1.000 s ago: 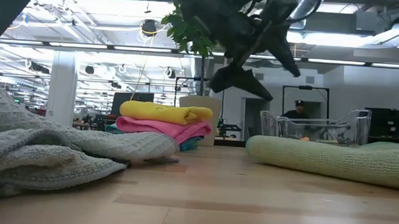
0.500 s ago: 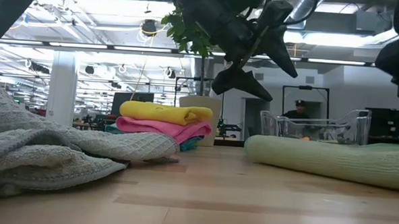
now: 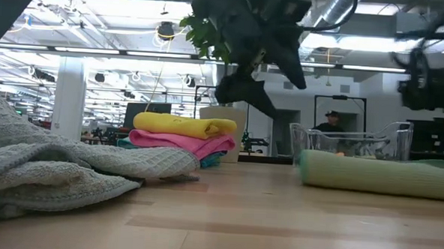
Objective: Fold microfiber towels
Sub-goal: Stack the light green microfiber towel on the yellow microfiber towel
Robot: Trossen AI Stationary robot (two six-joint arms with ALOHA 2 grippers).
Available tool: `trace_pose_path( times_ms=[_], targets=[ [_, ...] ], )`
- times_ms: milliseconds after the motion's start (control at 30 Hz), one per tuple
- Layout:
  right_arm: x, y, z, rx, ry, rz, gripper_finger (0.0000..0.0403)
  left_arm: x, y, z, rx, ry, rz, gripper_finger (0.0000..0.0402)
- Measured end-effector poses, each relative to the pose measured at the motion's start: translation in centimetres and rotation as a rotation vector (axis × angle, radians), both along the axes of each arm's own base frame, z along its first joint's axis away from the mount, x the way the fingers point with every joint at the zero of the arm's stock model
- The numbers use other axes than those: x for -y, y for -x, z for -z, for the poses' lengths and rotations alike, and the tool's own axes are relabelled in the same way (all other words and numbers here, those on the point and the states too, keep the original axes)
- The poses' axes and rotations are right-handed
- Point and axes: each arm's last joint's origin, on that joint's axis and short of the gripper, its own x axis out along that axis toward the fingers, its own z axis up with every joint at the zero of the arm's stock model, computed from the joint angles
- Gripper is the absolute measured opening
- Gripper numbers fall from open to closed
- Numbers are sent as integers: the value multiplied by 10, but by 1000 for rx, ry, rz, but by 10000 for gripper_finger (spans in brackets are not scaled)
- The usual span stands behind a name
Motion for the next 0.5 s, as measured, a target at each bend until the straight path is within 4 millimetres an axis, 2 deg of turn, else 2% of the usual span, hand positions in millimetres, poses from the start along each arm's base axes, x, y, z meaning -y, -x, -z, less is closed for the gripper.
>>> trace_pose_path(
  times_ms=[100, 233, 333, 500],
  targets=[
    [15, -6, -4, -31, 37, -161, 174, 10, -1, 0, 13, -53, -37, 279],
    [31, -17, -3, -43, 57, -250, 166, 19, -5, -1, 52, -75, -121, 279],
    [37, -24, -2, -21, 55, -268, 164, 20, 1, 19, 12, -53, -222, 279],
    [42, -25, 1, -3, 47, -258, 168, 19, 9, 60, 22, 145, -394, 279]
  ],
)
